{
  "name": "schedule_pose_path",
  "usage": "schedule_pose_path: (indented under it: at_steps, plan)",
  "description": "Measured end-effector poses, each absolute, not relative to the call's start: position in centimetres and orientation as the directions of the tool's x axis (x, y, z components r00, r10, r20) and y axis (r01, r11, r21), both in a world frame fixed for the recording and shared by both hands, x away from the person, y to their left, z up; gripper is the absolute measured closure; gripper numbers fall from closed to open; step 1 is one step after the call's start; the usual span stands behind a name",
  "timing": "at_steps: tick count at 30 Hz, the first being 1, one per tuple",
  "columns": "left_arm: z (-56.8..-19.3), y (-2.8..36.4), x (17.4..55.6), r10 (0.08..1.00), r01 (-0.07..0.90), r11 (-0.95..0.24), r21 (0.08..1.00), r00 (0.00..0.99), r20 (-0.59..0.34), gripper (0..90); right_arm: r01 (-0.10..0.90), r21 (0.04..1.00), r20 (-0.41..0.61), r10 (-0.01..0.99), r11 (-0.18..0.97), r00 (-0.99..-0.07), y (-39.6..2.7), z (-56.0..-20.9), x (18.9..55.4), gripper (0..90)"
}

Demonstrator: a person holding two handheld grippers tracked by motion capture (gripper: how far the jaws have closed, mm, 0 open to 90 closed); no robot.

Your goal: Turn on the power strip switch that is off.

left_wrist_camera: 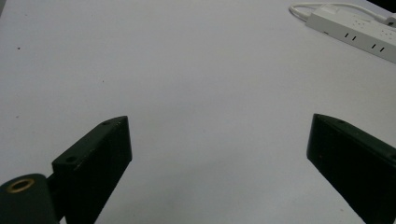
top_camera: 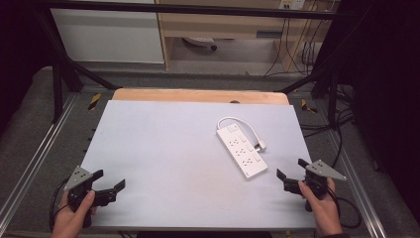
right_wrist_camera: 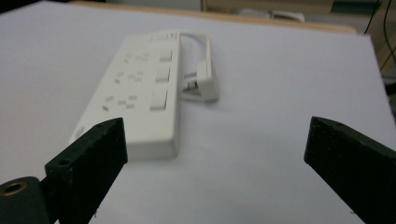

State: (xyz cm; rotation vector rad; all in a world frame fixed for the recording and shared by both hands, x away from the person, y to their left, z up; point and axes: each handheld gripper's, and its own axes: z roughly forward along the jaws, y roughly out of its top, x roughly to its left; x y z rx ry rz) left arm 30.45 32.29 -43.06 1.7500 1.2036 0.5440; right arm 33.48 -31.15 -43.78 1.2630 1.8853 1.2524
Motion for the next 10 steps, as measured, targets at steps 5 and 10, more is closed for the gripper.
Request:
schedule_pose_path:
  at_steps: [5, 10]
  plan:
    - [-43.1, 32.3, 30.6, 0.894, 0.494, -0.100, 0.864, 0.425, -0.139, 6.6, 0.476, 0.865, 0.070, 0.899, 0.161, -0.432, -30.5, -45.0, 33.5, 5.5]
    - [-43.1, 32.2, 30.6, 0.895, 0.492, -0.105, 0.864, 0.426, -0.134, 6.6, 0.495, 0.845, 0.060, 0.883, 0.204, -0.466, -29.5, -45.3, 33.7, 4.9]
